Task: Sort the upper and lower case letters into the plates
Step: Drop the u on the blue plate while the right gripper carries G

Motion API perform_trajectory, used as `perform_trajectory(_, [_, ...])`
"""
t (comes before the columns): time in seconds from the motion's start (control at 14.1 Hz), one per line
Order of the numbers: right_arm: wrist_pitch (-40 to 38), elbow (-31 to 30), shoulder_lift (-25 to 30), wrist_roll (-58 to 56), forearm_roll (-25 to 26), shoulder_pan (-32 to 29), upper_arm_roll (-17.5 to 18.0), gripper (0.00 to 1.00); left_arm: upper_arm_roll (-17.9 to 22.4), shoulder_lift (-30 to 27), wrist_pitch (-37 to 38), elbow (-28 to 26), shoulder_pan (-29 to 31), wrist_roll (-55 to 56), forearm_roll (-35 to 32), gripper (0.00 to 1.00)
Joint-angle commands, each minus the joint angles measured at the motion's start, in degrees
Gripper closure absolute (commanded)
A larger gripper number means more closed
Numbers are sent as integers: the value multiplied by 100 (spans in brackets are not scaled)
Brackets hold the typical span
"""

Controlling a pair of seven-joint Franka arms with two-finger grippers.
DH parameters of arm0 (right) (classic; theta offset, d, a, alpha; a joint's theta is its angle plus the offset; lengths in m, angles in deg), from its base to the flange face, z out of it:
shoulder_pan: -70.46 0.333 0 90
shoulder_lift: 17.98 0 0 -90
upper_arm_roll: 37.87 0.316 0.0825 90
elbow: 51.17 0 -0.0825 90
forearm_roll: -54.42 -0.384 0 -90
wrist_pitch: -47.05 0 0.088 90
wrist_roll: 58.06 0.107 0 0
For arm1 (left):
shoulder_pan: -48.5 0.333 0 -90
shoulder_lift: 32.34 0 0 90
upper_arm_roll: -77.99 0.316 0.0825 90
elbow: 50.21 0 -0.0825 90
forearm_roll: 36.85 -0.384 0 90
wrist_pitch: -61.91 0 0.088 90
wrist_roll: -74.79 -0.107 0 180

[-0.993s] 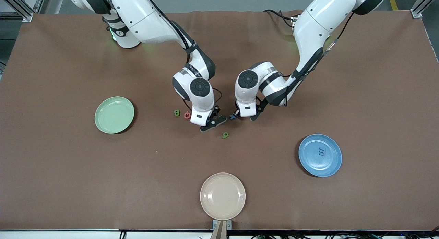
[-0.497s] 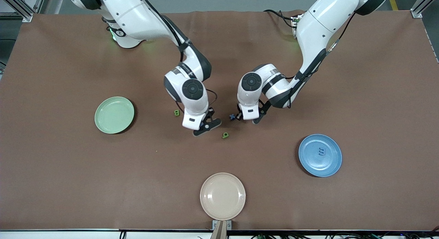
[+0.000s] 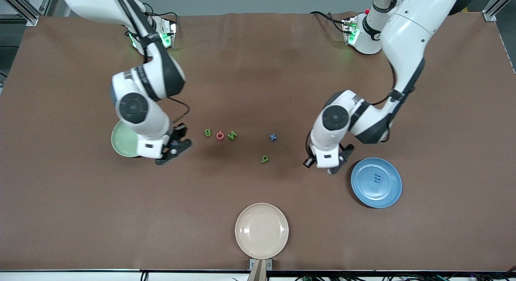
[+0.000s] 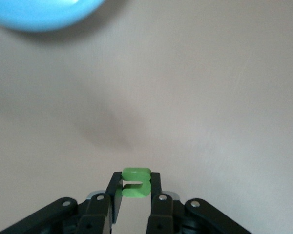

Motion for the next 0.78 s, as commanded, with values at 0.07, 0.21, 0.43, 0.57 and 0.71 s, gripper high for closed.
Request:
perform_trajectory(0.07, [193,-842,488,-693,37,-779,130,81,-19,-29,210,164,648,-1286,-112,100])
perform_trajectory(0.21, [228,-1001,515,-842,37,-1113,121,80,77,6,210,164,1035,-1850,-313,100])
perform_trajectory(0.43, [359,-1115,515,-1474,37,-1693,121,80,130,137,210,147,1352,-1993,-657,97])
perform_trajectory(0.57, [736,-1378,506,-1904,37,-2045,121,80,165,173,210,138,1414,-1941,-648,57])
perform_trajectory(0.71, [1455,-1773,489,-2362,37,-2336,121,81,165,173,210,94,1432,-1896,-648,0])
